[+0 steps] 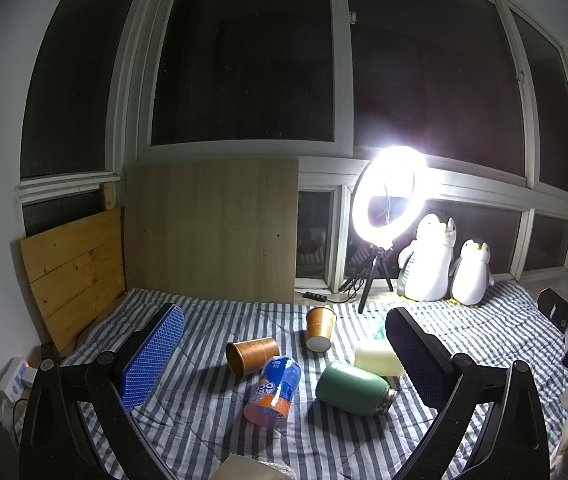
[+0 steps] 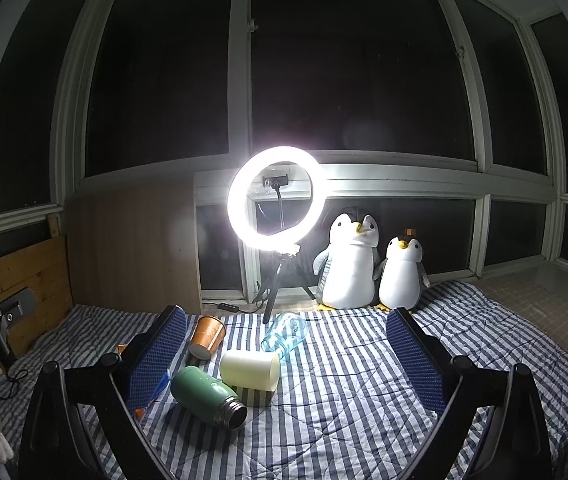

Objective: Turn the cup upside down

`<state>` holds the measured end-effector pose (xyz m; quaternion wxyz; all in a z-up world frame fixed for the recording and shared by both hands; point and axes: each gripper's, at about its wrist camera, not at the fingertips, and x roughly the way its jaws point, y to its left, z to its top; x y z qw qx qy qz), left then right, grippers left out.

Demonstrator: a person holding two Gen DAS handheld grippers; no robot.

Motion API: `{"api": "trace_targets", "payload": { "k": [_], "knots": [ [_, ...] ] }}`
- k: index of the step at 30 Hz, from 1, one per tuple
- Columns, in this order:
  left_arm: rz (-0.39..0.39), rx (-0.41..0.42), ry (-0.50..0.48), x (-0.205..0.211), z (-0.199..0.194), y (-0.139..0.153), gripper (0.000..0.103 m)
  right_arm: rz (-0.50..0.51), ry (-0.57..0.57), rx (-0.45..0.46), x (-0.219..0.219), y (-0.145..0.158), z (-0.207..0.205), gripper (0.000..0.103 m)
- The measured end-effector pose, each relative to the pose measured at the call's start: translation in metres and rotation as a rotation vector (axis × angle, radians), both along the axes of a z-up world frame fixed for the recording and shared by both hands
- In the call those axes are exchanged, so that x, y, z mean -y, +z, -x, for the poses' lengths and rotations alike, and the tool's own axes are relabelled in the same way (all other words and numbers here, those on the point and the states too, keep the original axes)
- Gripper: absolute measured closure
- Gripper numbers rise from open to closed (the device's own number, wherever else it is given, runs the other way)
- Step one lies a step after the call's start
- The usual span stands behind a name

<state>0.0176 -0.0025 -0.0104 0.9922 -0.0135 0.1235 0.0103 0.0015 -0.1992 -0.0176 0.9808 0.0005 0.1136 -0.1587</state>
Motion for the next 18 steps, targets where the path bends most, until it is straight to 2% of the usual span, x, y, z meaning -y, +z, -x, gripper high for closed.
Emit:
{"api": "trace_targets", "payload": {
  "k": [18],
  "knots": [
    [0.001,-0.003,0.0,0.0024,-0.0024,-0.0005,0.001,0.0,0.0,-0.006,-0.0012,0.0,-0.0027,0.004]
  ]
}}
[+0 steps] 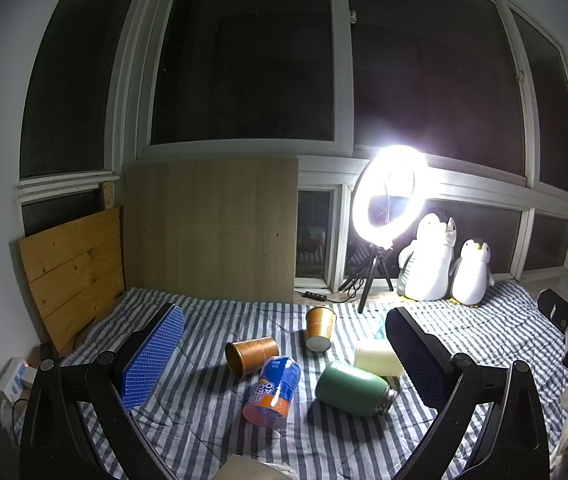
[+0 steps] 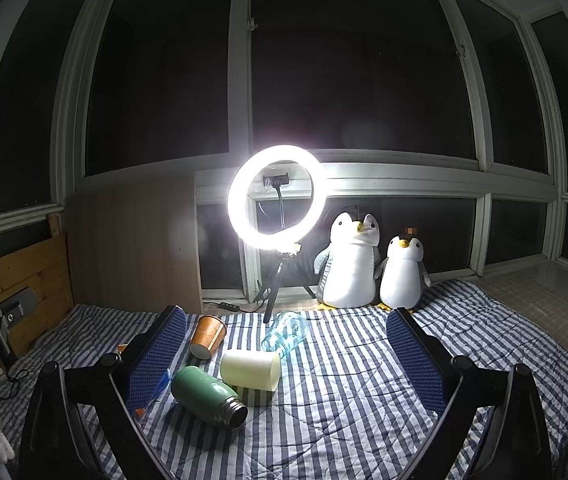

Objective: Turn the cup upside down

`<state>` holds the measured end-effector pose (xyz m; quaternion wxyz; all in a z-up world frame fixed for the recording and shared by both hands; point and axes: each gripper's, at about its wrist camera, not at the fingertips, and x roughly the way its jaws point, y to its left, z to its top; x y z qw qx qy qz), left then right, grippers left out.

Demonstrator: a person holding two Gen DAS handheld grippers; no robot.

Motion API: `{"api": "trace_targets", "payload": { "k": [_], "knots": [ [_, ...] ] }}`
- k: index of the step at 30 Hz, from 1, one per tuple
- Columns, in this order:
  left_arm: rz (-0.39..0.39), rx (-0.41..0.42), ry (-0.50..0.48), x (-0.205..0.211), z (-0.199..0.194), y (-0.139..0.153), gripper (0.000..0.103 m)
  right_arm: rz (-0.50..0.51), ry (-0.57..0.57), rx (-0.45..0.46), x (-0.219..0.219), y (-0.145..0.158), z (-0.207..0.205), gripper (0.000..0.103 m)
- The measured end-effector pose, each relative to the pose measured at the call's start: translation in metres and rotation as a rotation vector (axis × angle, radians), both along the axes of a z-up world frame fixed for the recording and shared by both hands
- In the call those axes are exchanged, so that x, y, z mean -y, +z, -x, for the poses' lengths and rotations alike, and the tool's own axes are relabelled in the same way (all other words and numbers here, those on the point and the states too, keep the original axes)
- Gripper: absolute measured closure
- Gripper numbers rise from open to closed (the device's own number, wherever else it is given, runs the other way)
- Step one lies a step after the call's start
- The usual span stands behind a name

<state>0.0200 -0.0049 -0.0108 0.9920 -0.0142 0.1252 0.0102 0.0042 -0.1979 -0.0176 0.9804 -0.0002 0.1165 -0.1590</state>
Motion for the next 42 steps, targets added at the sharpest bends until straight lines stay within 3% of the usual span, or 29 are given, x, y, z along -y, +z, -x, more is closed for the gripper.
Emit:
{"api": "trace_targets", "payload": {
  "k": [42],
  "knots": [
    [-0.004,-0.038,-0.009,0.003,-0.023,-0.007,0.001,-0.016,0.014,-0.052,0.007,-0.009,-0.024,0.004]
  ]
}}
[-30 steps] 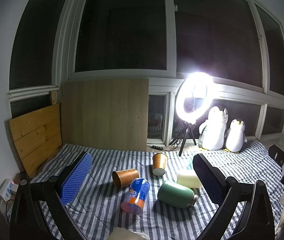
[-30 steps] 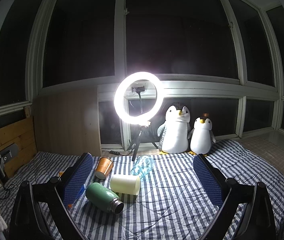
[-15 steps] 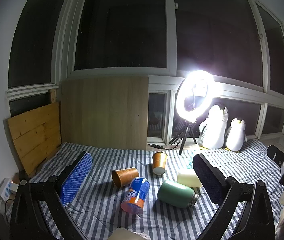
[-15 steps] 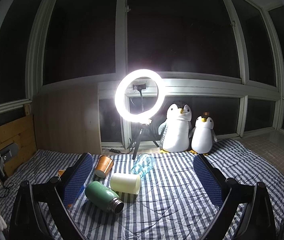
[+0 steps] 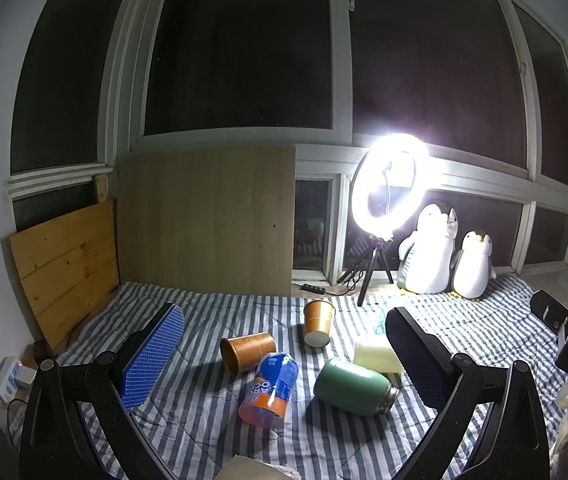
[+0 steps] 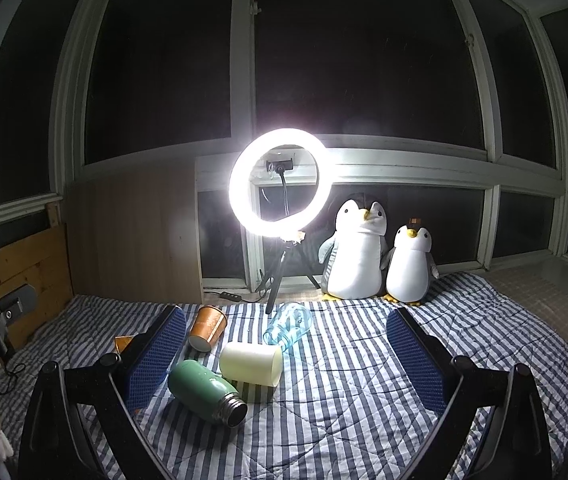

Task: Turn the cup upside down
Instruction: 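Move the right tool toward the cream-white cup lying on its side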

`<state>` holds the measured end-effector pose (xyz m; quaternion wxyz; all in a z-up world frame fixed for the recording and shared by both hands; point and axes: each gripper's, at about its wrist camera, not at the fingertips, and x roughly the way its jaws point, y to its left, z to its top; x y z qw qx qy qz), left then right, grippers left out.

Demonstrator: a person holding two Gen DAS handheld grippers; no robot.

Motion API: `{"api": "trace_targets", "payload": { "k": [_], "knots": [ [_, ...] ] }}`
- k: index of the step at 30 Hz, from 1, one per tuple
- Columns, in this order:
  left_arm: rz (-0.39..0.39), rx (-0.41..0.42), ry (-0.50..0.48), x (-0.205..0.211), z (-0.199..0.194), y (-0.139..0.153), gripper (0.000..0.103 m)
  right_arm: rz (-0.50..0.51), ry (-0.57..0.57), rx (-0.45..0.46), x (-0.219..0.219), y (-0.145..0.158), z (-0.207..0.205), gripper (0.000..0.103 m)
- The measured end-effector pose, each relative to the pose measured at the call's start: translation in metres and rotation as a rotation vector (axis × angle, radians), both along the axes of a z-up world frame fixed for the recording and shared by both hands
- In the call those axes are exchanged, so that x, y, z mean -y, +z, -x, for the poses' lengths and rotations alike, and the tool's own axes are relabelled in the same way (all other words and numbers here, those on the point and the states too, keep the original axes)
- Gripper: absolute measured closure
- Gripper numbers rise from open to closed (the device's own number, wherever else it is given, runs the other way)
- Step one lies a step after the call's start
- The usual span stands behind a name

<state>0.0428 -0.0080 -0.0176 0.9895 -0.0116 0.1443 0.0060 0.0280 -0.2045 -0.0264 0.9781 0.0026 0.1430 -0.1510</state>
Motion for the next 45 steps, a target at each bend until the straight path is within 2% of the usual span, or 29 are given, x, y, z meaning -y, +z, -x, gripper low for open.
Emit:
{"api": "trace_targets", "payload": {
  "k": [11,29,34,37,39,42,45],
  "knots": [
    [0.005,-0.057,0.024,-0.006,-0.027,-0.015,0.001,-0.022,0.022,-0.07,0.028,-0.009,-0.04,0.004],
    [0.027,-0.199,0.128,-0.021,-0.075,-0.054,0.001,-0.015,0.264,-0.433,0.071,-0.065,-0.179,0.004],
    [0.025,-0.253,0.163,-0.019,-0.083,-0.067,0.001,-0.002,0.336,-0.535,0.071,-0.077,-0.225,0.014],
    [0.033,-0.279,0.208,-0.023,-0.08,-0.073,0.001,0.022,0.4,-0.616,0.058,-0.086,-0.256,0.029],
    [0.035,-0.289,0.249,-0.029,-0.074,-0.075,0.001,0.045,0.457,-0.691,0.044,-0.098,-0.28,0.044],
    [0.045,-0.298,0.305,-0.037,-0.067,-0.077,0.001,0.079,0.534,-0.81,0.021,-0.12,-0.311,0.057],
    [0.058,-0.306,0.347,-0.045,-0.058,-0.078,0.001,0.133,0.57,-0.924,0.003,-0.145,-0.335,0.062]
  ]
}}
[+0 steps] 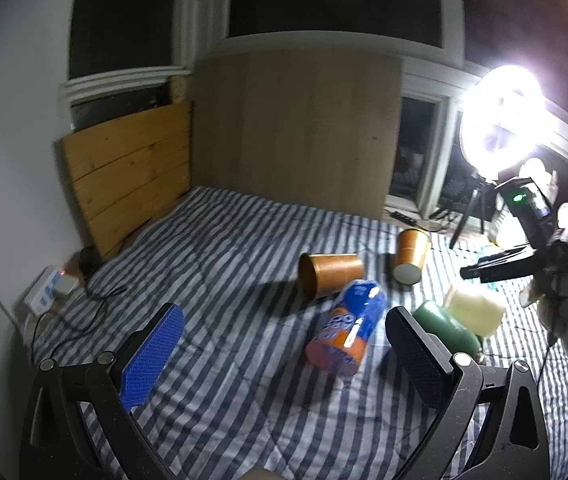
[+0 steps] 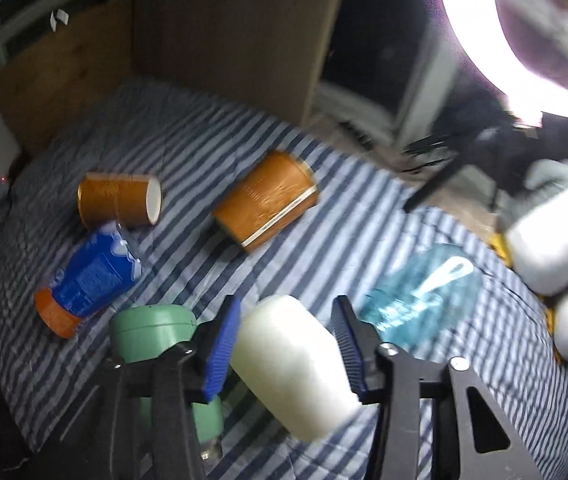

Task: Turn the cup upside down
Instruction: 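Move the right tool toward the cream-white cup lying on its side, then close the right gripper on the cream-white cup and lift it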

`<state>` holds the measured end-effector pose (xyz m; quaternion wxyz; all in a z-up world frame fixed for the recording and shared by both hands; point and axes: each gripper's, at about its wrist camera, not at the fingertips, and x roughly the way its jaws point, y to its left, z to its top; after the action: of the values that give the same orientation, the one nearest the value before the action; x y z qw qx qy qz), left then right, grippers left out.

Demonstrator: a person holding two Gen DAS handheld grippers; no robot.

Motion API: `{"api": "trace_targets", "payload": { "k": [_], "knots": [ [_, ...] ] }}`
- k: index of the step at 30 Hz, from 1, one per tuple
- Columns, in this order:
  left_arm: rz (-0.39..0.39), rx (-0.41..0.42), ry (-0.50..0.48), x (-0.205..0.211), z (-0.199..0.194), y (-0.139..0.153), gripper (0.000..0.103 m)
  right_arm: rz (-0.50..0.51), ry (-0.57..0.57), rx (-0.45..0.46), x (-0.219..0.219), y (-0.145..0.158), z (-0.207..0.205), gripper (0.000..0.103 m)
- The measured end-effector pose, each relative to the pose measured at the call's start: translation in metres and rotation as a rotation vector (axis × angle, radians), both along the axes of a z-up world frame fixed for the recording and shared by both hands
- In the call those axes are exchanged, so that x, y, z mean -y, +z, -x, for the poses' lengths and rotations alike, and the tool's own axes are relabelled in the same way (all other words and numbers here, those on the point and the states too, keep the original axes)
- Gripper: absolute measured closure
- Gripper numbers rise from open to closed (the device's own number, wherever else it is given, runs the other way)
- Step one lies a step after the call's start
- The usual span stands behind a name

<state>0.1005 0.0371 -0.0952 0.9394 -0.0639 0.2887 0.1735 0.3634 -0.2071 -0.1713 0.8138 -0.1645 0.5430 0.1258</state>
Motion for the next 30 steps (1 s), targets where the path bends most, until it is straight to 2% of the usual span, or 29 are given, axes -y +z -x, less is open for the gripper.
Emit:
{"api": "trace_targets", "payload": {
  "k": [4,12,17,26,30],
  "knots": [
    [0.024,-0.018,0.044,-0.009,0.005,-0.009,0.001,0.099,0.034,-0.072,-0.01,-0.027,-0.016,0.062],
    [0.045,-0.031,0.064,-0.01,0.006,-0.014,0.001,0.051,-0.032,-0.178,0.007,-0.033,-0.019,0.062],
    [0.052,-0.03,0.004,0.006,-0.007,-0.013,0.001,0.037,-0.104,-0.206,0.028,-0.031,-0.01,0.062],
    [0.05,-0.028,-0.099,0.041,-0.023,-0.009,0.001,-0.093,-0.277,-0.305,0.085,-0.03,0.018,0.062],
    [0.063,-0.042,-0.149,0.059,-0.032,-0.014,0.001,-0.165,-0.298,-0.328,0.101,-0.027,0.044,0.062]
  ]
}}
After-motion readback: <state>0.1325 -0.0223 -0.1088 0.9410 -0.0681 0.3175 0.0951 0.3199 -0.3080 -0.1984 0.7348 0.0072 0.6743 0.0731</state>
